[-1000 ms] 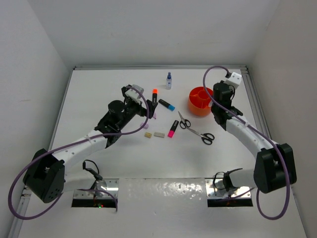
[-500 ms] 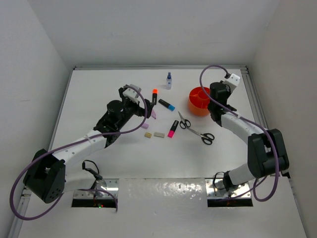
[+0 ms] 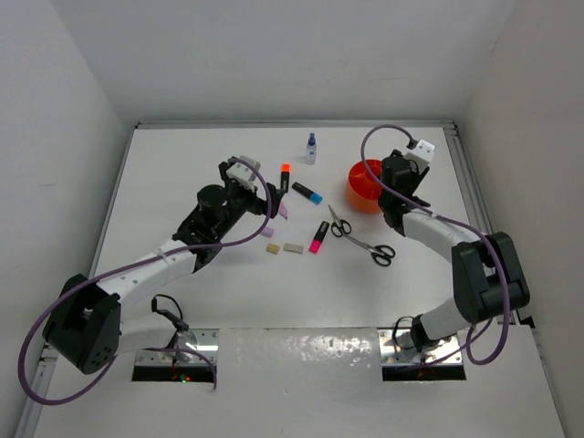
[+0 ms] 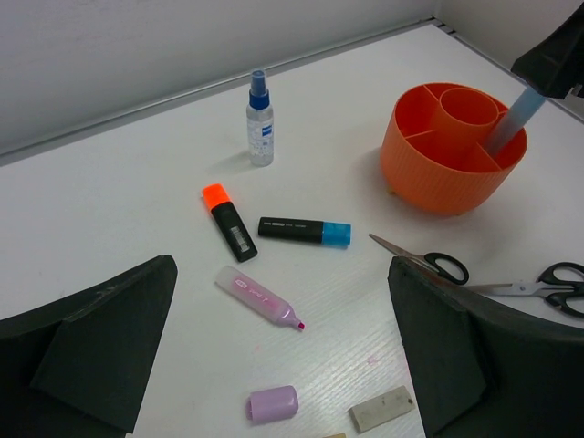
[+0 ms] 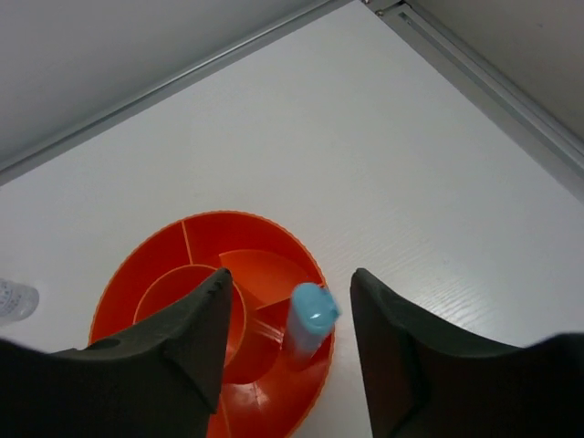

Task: Sort the stationery into containers
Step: Place the pen in the storage box, then pick up the pen from the center of the board.

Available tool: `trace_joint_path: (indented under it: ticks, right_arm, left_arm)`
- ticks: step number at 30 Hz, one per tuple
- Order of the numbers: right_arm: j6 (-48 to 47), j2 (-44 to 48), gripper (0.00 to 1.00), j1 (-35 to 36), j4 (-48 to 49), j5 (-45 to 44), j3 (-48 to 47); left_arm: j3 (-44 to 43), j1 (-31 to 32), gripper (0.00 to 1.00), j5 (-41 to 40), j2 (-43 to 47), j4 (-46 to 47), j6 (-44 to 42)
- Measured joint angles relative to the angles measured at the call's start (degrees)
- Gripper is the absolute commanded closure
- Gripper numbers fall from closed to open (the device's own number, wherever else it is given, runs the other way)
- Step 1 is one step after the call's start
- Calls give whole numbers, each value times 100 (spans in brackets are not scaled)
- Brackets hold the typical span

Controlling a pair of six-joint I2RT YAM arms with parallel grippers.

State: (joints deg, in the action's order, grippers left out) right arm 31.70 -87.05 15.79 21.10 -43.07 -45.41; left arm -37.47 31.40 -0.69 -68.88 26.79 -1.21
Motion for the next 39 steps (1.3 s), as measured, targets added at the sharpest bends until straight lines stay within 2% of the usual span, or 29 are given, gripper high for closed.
trace_joint_path:
  ticks: [3, 7, 9, 10, 11, 12, 13, 14, 15, 16, 17, 18, 20, 21, 22, 24, 28, 29, 33, 34, 35, 39]
  right_arm:
    - [-90, 164, 35, 46, 4, 22, 92]
    - [-337, 592, 32, 129, 35, 48, 153]
    - [-533, 841, 34, 221, 92, 63, 151]
    - [-673, 994, 40, 297, 92, 63, 151]
    - [-804, 1137, 51, 389, 87, 68, 146]
    - [-929, 1311, 79, 509, 66, 87, 144]
    - [-1056, 1480, 92, 612, -17, 122, 142]
    - [-1097, 1668, 98, 715, -87, 205, 138]
    - [-1088, 1860, 99, 811, -225, 363, 122]
    - [-1069, 2046, 93, 874, -437, 538, 94]
    - [-1032, 2197, 84, 905, -673, 713, 66]
    - [-925, 2341, 68, 911, -979, 942, 17]
    - [-739, 2461, 58, 979, -1539, 1204, -72]
    - [-612, 2479, 49, 997, -1832, 1303, -81]
    - [-472, 2494, 47, 1093, -2061, 1368, -70]
    - [-258, 2503, 43, 1303, -2435, 1480, 101]
    - [61, 2487, 42, 1672, -2927, 1631, 533]
    - [120, 2459, 42, 1742, -3049, 1631, 546]
    - [216, 2409, 43, 1888, -3106, 1641, 546]
    - [221, 2400, 43, 1895, -3104, 1672, 546]
    - [219, 2387, 43, 1899, -3108, 1700, 544]
    - [221, 2229, 42, 1943, -3180, 1797, 503]
  left_arm:
    - [0, 0, 0, 2, 0, -2, 0]
    - [0, -2, 1, 44, 0, 0, 0]
    - [0, -2, 5, 87, 0, 2, -2]
    - [0, -2, 15, 114, 0, 2, -9]
    - [0, -2, 24, 146, 0, 2, -4]
    - [0, -2, 35, 184, 0, 0, -24]
    - [-2, -2, 52, 234, 0, -9, -24]
    - [-2, -4, 59, 297, 0, -15, -39]
    - [-9, -7, 63, 369, 0, -44, -79]
    - [-37, -7, 68, 450, -2, -129, -101]
    - [-79, -7, 68, 531, -9, -238, -111]
    - [-153, -7, 68, 643, -28, -385, -133]
    - [-350, -4, 61, 855, -107, -758, -199]
    - [-470, -4, 57, 960, -181, -942, -232]
    - [-647, 0, 54, 1084, -295, -1211, -297]
    - [-1027, 0, 50, 1252, -629, -1762, -407]
    - [-1438, -76, 50, 1353, -1215, -2586, -566]
    - [-1499, -111, 53, 1377, -1340, -2743, -651]
    - [-1770, -170, 76, 1539, -1696, -3126, -1213]
    - [-1845, -186, 76, 1558, -1753, -3161, -1373]
    - [-1902, -192, 76, 1574, -1790, -3200, -1543]
    - [-1974, -332, 51, 1814, -1882, -3292, -2702]
